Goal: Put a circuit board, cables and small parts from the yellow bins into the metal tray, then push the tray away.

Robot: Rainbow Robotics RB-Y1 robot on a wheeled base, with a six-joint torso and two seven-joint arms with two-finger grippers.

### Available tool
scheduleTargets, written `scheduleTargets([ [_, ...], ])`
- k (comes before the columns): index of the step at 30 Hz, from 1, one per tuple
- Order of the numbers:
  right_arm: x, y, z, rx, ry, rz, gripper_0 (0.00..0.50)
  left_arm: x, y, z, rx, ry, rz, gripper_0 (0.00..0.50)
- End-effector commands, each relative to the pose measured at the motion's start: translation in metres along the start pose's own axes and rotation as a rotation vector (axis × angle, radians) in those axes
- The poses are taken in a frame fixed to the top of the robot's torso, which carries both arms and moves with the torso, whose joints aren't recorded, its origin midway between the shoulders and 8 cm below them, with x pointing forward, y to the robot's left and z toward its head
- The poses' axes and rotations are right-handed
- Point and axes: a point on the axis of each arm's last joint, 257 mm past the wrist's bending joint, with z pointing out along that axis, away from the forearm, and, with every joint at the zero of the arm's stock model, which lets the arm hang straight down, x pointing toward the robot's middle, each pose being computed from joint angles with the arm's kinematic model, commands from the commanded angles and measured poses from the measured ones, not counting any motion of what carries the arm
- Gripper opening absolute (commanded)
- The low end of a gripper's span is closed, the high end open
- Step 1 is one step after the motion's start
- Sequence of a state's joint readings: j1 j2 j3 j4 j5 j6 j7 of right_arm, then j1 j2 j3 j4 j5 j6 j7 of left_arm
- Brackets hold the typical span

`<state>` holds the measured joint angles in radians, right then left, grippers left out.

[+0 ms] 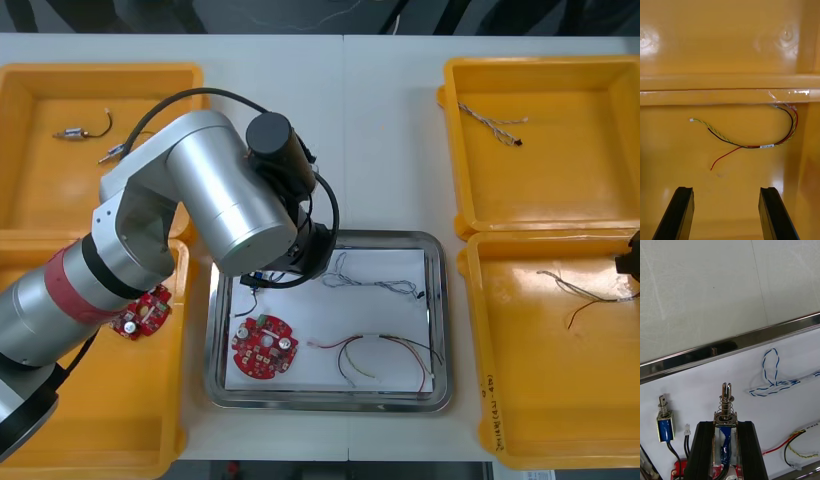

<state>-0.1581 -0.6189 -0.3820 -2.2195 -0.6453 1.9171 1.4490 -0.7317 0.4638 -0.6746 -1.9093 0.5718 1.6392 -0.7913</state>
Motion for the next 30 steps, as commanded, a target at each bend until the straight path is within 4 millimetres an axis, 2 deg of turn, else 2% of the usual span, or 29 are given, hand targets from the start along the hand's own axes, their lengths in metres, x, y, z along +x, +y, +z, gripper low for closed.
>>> scheduleTargets([
  [1, 0.007, -0.010, -0.009, 0.027, -0.008, 0.032, 0.500, 0.014, 0.016, 0.013, -0.028, -0.007, -0.054, 0.000],
  [7, 0.009, -0.001, -0.008, 0.010, -0.014, 0.047, 0.500, 0.026, 0.027, 0.024, -0.046, -0.009, -0.042, 0.000],
  [15, 0.012, 0.008, -0.012, 0.000, -0.026, 0.038, 0.500, 0.040, 0.031, 0.033, -0.055, 0.004, -0.033, 0.000],
  [30, 0.015, 0.020, -0.015, -0.016, -0.040, 0.040, 0.500, 0.041, 0.036, 0.048, -0.064, -0.009, -0.037, 0.000],
])
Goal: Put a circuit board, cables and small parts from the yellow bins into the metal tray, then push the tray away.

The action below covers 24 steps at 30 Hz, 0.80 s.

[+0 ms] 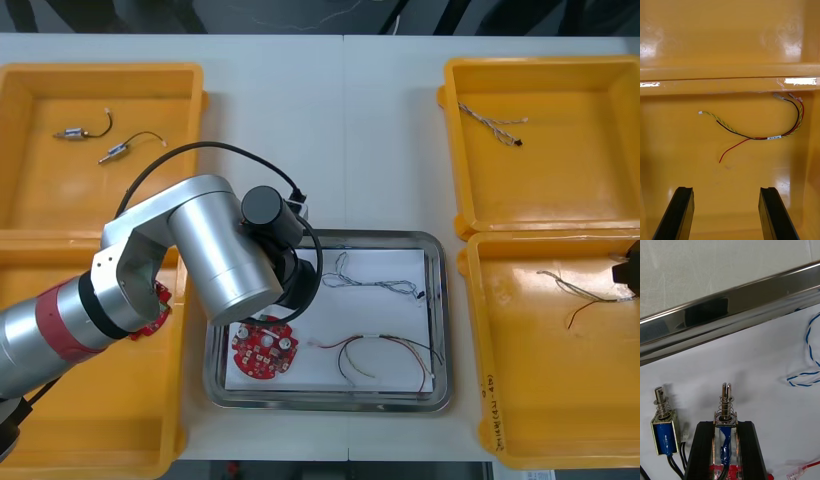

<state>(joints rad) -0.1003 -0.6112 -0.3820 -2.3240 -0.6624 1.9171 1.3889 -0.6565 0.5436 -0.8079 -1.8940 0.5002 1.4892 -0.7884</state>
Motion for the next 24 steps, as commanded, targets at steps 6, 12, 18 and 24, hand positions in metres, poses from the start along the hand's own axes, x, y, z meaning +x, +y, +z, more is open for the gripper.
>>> scheduleTargets([
  [6, 0.005, 0.007, -0.005, -0.014, -0.012, 0.035, 0.500, 0.002, 0.014, 0.010, -0.020, -0.012, -0.101, 0.303],
  [12, 0.005, 0.008, -0.005, -0.014, -0.012, 0.035, 0.500, -0.003, 0.012, 0.007, -0.010, -0.020, -0.115, 0.500],
  [18, 0.005, 0.007, -0.005, -0.014, -0.012, 0.039, 0.500, -0.007, 0.008, 0.001, 0.012, -0.027, -0.132, 0.500],
  [24, 0.005, 0.008, -0.005, -0.017, -0.012, 0.041, 0.500, -0.012, -0.001, -0.012, 0.042, -0.036, -0.143, 0.500],
])
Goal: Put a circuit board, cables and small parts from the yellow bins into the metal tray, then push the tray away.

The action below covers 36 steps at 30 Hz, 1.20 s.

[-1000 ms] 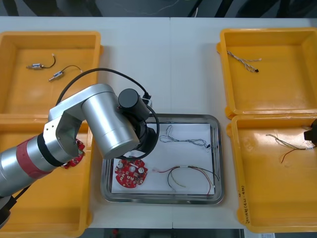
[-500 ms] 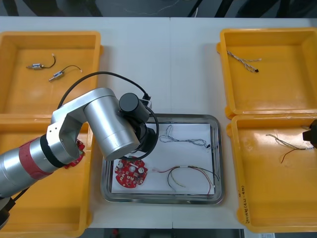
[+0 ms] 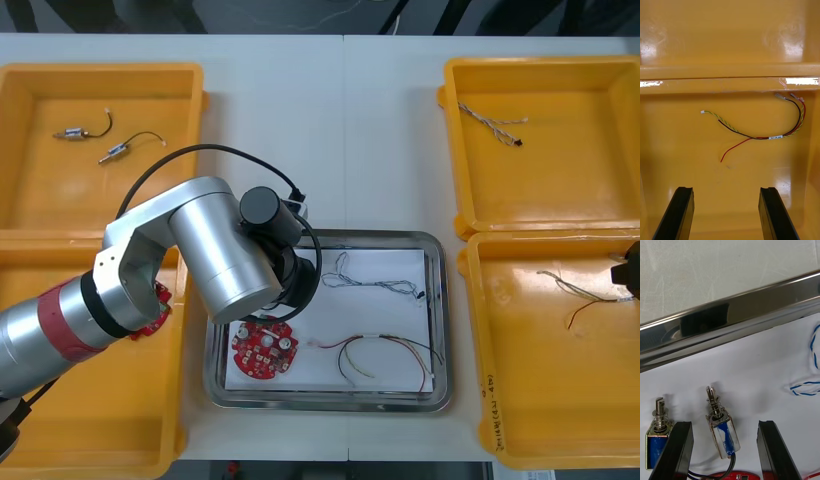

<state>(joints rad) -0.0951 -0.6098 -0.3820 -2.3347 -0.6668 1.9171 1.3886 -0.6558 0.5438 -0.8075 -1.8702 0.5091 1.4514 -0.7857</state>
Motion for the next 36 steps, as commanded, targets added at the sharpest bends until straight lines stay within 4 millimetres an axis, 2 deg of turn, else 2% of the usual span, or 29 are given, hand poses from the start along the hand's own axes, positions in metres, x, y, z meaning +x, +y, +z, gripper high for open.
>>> scheduleTargets([
  [1, 0.004, 0.005, -0.004, -0.010, -0.010, 0.046, 0.500, -0.012, -0.001, -0.022, 0.028, -0.033, -0.132, 0.500],
  [9, 0.003, 0.006, -0.004, -0.011, -0.012, 0.046, 0.500, -0.023, 0.002, -0.063, 0.032, -0.012, -0.144, 0.500],
  [16, 0.003, 0.007, -0.005, -0.011, -0.016, 0.046, 0.500, -0.040, 0.025, -0.098, -0.001, -0.002, -0.171, 0.500],
  [21, 0.002, 0.010, -0.007, -0.018, -0.021, 0.035, 0.500, -0.046, 0.049, -0.118, -0.021, 0.017, -0.192, 0.500],
  [25, 0.003, 0.010, -0.006, -0.018, -0.018, 0.037, 0.500, -0.045, 0.078, -0.133, -0.053, 0.041, -0.176, 0.500],
  [36, 0.003, 0.015, -0.007, -0.010, -0.015, -0.003, 0.500, -0.062, 0.138, -0.167, -0.061, -0.020, -0.183, 0.500],
])
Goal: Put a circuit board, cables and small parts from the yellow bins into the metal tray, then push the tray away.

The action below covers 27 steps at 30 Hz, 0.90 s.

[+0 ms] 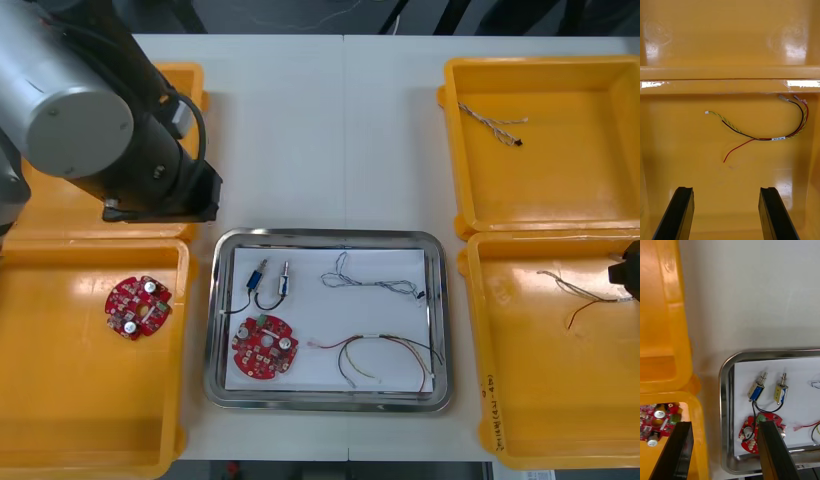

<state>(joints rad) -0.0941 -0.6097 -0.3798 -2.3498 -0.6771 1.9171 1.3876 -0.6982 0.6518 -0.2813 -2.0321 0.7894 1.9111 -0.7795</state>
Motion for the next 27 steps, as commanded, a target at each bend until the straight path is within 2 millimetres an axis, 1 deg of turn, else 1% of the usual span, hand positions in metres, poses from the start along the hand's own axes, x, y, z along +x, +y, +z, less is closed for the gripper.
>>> scheduleTargets([
  [1, 0.003, 0.012, -0.006, 0.000, -0.009, 0.000, 0.500, -0.025, 0.028, -0.034, 0.002, -0.076, 0.102, 0.500],
  [4, 0.001, 0.017, -0.009, 0.001, -0.016, -0.032, 0.500, -0.024, 0.045, -0.037, -0.001, -0.075, 0.101, 0.500],
  [6, 0.000, 0.025, -0.010, -0.006, -0.017, -0.064, 0.500, -0.023, 0.059, -0.039, -0.009, -0.074, 0.104, 0.500],
  [7, -0.001, 0.027, -0.010, -0.007, -0.017, -0.071, 0.500, -0.023, 0.062, -0.040, -0.010, -0.075, 0.105, 0.500],
  [9, -0.002, 0.037, -0.011, -0.020, -0.017, -0.112, 0.500, -0.023, 0.074, -0.042, -0.015, -0.078, 0.107, 0.500],
  [10, -0.003, 0.041, -0.011, -0.027, -0.017, -0.125, 0.500, -0.022, 0.076, -0.042, -0.015, -0.076, 0.108, 0.500],
  [13, -0.007, 0.062, -0.015, -0.079, -0.020, -0.184, 0.500, -0.018, 0.090, -0.042, -0.015, -0.072, 0.107, 0.500],
  [19, -0.013, 0.091, -0.024, -0.171, -0.030, -0.251, 0.500, -0.008, 0.113, -0.043, -0.016, -0.057, 0.090, 0.500],
  [22, -0.017, 0.114, -0.029, -0.217, -0.035, -0.317, 0.500, 0.000, 0.126, -0.044, -0.026, -0.055, 0.078, 0.500],
  [25, -0.021, 0.130, -0.029, -0.228, -0.039, -0.369, 0.500, 0.005, 0.134, -0.044, -0.040, -0.056, 0.073, 0.500],
  [27, -0.023, 0.149, -0.030, -0.237, -0.044, -0.431, 0.500, 0.011, 0.143, -0.046, -0.058, -0.056, 0.073, 0.500],
])
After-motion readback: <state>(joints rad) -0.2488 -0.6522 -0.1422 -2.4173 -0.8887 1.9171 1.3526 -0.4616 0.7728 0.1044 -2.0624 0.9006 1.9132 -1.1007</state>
